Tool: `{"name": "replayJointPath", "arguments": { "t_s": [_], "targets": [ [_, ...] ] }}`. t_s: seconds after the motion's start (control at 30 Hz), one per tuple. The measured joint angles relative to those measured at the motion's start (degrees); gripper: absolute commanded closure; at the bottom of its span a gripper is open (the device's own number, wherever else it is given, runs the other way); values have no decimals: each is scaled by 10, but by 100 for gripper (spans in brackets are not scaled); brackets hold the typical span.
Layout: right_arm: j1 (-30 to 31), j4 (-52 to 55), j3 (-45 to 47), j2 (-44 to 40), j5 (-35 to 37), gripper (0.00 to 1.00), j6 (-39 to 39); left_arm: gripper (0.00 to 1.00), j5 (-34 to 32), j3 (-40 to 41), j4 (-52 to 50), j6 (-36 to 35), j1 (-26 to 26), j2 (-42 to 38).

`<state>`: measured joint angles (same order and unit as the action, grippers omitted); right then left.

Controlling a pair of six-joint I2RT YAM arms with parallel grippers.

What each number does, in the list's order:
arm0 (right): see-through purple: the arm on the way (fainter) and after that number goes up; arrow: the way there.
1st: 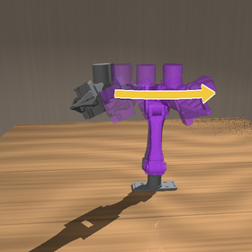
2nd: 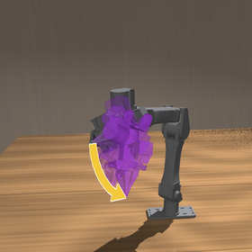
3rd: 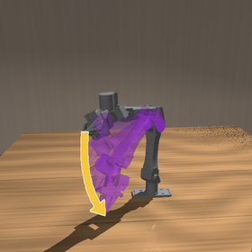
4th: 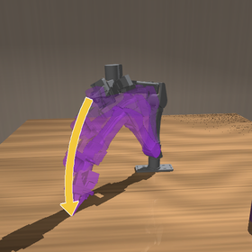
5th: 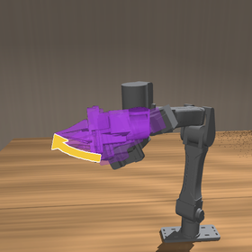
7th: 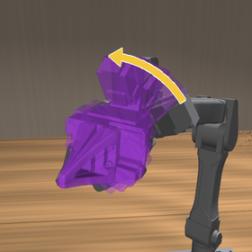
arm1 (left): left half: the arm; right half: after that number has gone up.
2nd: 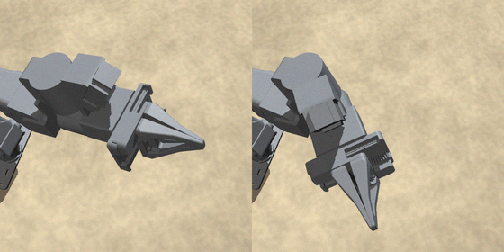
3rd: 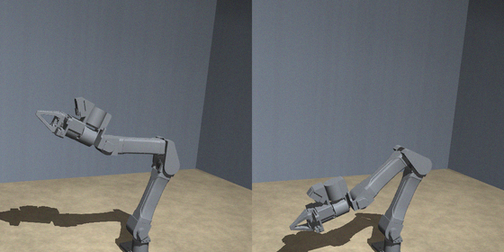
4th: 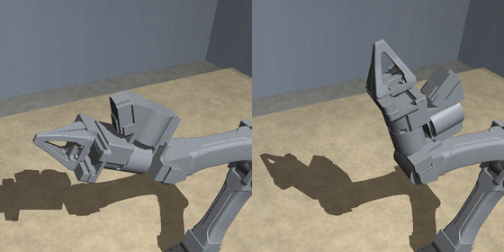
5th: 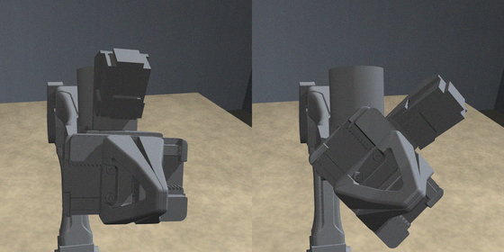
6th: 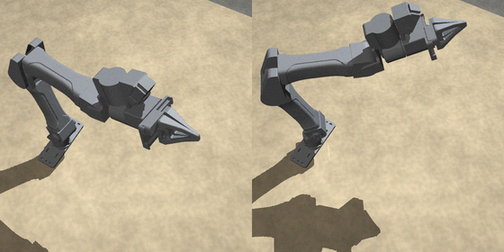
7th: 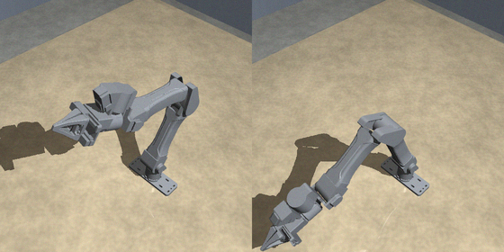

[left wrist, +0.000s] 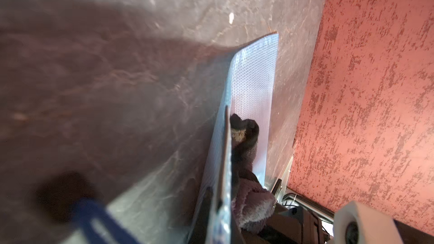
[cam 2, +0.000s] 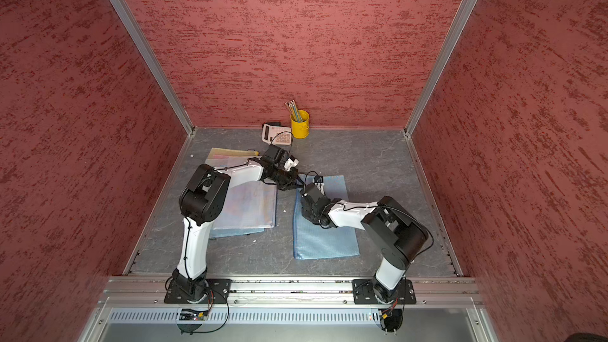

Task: Wipe the document bag
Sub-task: Wipe the dirt from the document bag.

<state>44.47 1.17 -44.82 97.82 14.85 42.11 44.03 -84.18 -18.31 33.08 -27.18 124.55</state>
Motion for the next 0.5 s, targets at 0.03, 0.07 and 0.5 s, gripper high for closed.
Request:
{"name": "replayJointPath", "arguments": {
  "t_s": [0.03,0.07,0.5],
  "targets": [
    [11,-5,12,-3,14,100,31,100,3,3,0,0,5,1],
    [21,-12,23,-8,23,100,54,100,7,6,0,0,7,1],
    [150,292,11,-137,9,100,222,100,23,-7,-41,-48,23,28]
  ]
}}
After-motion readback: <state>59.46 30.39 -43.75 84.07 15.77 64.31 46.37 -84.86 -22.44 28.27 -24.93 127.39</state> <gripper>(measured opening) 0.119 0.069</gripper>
